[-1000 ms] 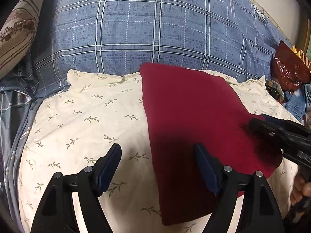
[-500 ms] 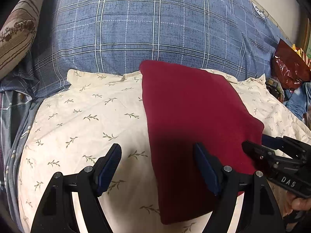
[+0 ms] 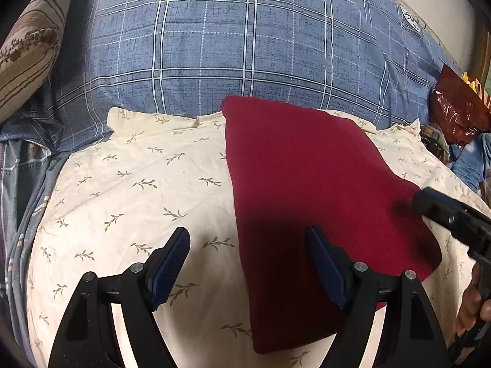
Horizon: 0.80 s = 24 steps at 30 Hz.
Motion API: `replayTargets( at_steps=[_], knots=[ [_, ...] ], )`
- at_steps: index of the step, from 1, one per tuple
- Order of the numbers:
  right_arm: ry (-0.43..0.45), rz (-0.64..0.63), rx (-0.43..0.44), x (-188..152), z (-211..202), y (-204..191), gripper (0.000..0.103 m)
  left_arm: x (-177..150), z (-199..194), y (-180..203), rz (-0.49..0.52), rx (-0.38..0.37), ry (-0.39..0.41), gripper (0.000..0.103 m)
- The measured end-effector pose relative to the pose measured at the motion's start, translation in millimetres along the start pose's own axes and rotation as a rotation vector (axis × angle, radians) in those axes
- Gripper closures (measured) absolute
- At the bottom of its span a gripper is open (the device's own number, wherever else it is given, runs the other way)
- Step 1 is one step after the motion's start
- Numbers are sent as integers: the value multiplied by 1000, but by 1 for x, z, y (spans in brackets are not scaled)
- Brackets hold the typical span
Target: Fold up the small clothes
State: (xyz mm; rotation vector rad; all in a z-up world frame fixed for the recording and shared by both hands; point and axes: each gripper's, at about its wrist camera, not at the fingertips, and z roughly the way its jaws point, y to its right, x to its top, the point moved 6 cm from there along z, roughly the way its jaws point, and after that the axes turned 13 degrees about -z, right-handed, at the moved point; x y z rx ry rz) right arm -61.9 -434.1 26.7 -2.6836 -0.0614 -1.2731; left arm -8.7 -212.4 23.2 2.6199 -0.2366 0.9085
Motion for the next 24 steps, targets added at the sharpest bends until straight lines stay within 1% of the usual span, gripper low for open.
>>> replayTargets(
  at_steps=[1,2,5,6,7,8,10,11,13,14,16,20,21,23,24],
  knots=[
    [8,7,-18,1,0,3,41,0,0,0,1,1,1,24],
    [3,19,-34,0,3,6,41,0,0,1,2,1,2,24],
    [-19,72,-44,-3,18,17,42,0,0,0,-2,-2,1,24],
    [-33,80,-41,-4,24,19,46,0,0,0,-3,-4,0,24],
    [-43,80,-34,-5,29,19,62,0,0,0,-5,-5,-2,23],
    [-48,69,-23,-5,31,16,68,0,1,-1,-7,-6,-3,23],
    [-44,32,-43,-3,30,11,75,0,1,0,-6,-7,-5,23],
    [-58,6,-59,-4,28,7,78,0,1,0,-6,-8,-6,23],
    [-70,6,-51,-7,22,5,84,1,1,0,-8,-10,-7,23],
    [-78,21,-32,-10,19,6,85,1,1,0,-8,-12,-9,23],
    [-98,29,-22,-14,18,8,85,1,2,0,-10,-12,-11,22],
    [-118,1,-38,-16,24,5,85,2,2,-2,-15,-14,-11,21],
    [-111,-6,-34,-14,23,4,80,2,2,-2,-18,-15,-12,21],
    [-68,8,-10,-11,15,3,78,3,3,-3,-29,-18,-16,21],
    [-50,19,-2,-8,11,4,67,3,4,-3,-33,-20,-18,20]
  ],
)
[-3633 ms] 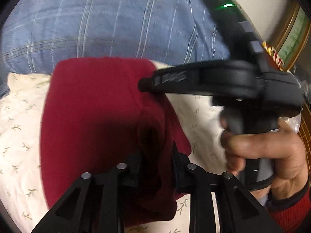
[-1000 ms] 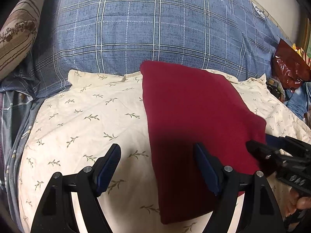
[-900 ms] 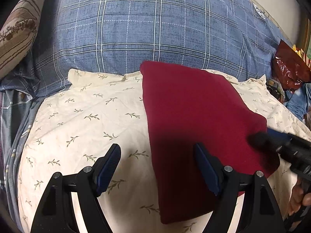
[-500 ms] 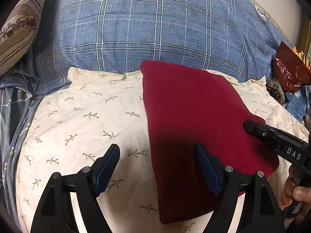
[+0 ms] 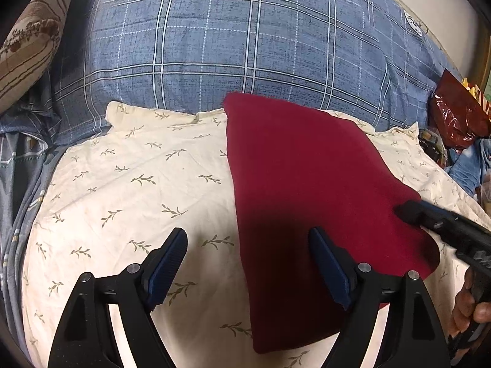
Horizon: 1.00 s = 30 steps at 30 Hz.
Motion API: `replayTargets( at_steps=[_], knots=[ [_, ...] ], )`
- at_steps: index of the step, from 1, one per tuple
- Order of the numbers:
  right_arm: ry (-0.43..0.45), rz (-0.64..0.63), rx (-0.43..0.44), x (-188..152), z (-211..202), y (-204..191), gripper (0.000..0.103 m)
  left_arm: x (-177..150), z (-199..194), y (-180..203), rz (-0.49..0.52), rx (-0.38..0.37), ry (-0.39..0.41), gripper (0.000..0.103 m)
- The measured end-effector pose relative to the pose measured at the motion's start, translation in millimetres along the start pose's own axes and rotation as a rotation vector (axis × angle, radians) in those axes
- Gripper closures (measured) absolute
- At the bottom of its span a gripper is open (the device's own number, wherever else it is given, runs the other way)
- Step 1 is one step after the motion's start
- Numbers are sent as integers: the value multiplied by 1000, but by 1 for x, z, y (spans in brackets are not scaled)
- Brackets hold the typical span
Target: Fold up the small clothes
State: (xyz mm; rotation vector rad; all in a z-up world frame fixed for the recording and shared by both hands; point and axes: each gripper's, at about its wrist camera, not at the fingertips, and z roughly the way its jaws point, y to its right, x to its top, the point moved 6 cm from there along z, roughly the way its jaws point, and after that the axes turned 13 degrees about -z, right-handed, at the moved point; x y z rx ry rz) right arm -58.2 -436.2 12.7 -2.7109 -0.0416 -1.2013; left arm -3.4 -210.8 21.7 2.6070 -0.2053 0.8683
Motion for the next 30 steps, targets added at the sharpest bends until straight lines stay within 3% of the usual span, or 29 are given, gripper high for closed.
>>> replayTargets(
  at_steps=[1,3,5,8,10,17,20,21,22,24,30],
  knots=[
    [25,11,3,3,-5,1,50,0,0,0,-3,1,1,20],
    [95,34,-17,11,-13,6,33,0,1,1,-1,3,5,20],
    [97,46,-41,15,-8,9,33,0,1,2,1,4,9,20],
    [56,60,-65,15,9,14,42,0,2,2,-2,0,9,20],
    [-1,62,-71,10,22,16,81,0,2,1,-6,-6,4,19],
    [-18,50,-68,2,25,12,77,4,3,0,-22,-19,-8,19],
    [11,92,-38,2,20,19,65,10,6,0,-59,-66,-28,19],
    [24,98,-42,4,18,21,52,11,7,-1,-71,-80,-36,19],
    [34,103,-72,7,15,25,26,14,10,-1,-88,-105,-50,19],
    [88,119,-123,10,7,33,6,17,18,-4,-126,-152,-84,19],
    [19,213,-21,5,33,51,6,25,40,-9,-166,-215,-137,17]
  ],
)
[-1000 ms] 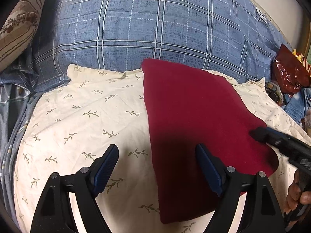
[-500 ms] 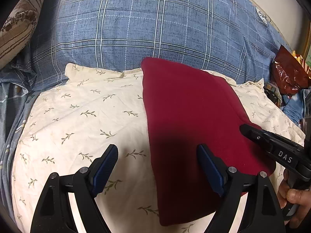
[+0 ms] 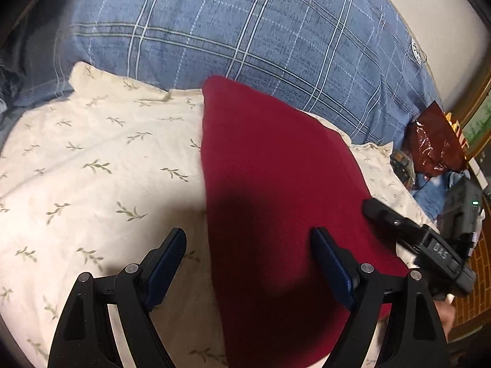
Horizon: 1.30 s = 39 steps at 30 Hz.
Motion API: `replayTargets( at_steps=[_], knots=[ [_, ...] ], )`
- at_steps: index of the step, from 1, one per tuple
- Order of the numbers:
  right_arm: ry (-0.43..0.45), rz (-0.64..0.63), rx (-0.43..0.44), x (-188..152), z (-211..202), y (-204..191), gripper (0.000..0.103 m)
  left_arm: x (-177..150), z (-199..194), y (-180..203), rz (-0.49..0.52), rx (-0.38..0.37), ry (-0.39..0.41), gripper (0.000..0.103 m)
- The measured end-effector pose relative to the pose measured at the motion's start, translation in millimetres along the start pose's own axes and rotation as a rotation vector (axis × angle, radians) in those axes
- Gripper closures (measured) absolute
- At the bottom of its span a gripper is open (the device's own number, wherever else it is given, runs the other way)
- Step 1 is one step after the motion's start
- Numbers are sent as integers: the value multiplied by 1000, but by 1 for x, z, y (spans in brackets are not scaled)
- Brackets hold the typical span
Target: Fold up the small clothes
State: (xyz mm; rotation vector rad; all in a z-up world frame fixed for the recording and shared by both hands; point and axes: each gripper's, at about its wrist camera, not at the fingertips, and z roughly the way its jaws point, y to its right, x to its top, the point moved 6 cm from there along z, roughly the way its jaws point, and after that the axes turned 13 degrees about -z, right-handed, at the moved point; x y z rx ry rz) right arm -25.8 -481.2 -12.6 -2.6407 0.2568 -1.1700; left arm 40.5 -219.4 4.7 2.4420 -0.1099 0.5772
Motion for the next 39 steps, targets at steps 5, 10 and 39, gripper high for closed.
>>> replayTargets(
  at_steps=[5,10,39],
  knots=[
    [-19,6,97,-2,23,-7,7,7,18,-7,-43,-25,-20,12],
    [-8,-71,104,-1,25,-25,35,5,25,2,-6,-74,-27,38],
    [13,-344,115,-19,-49,-146,51,-44,-92,-27,3,197,198,36]
  ],
)
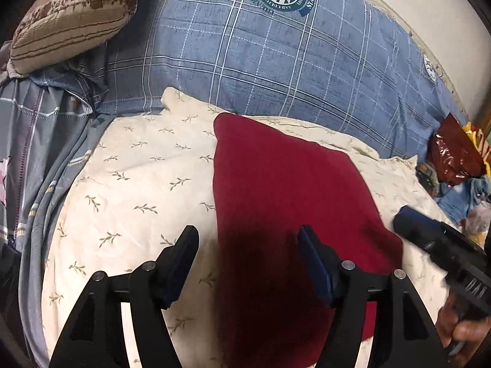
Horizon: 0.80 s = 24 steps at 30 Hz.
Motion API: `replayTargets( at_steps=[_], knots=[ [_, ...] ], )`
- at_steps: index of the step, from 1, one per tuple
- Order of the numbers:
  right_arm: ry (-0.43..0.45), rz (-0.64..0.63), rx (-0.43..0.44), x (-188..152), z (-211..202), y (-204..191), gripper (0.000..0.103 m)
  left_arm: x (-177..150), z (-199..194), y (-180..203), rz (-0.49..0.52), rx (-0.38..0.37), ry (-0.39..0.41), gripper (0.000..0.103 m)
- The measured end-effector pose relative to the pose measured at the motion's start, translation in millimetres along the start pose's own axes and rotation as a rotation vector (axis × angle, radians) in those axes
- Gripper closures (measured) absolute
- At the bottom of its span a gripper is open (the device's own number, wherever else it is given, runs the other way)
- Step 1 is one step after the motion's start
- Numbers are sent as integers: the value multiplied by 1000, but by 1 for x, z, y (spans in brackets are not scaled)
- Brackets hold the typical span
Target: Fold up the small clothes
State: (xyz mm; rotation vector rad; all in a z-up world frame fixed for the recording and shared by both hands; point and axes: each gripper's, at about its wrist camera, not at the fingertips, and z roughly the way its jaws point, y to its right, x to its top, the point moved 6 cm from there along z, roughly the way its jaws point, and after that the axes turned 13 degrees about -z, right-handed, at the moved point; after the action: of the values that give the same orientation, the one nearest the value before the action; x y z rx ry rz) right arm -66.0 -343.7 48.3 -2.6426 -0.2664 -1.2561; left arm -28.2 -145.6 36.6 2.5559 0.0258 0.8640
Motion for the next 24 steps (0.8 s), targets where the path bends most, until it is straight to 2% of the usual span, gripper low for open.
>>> replayTargets(
  at_steps=[1,3,6,7,11,17,19,24],
  knots=[
    [-19,-26,-11,0,8,-7,57,-4,0,0,14,16,14,36],
    [-78,-55,-45,-8,26,-12,61,-8,2,2,61,59,48,36],
    [-143,-52,-116,-27,45,-5,61,-14,-1,5,106,73,76,36],
    [-150,-39,-106,-35,46,-2,60,-17,-1,7,110,71,77,36],
    [-104,-15,-61,-43,43,5,60,-18,-1,7,108,85,86,36],
    [-35,-8,-49,-36,24,5,55,-16,-1,12,154,134,125,36],
    [10,-11,-86,-30,14,6,38,-18,-3,17,169,143,141,36],
    [68,-28,-178,-21,-4,8,31,-21,-11,21,177,148,171,36]
  ],
)
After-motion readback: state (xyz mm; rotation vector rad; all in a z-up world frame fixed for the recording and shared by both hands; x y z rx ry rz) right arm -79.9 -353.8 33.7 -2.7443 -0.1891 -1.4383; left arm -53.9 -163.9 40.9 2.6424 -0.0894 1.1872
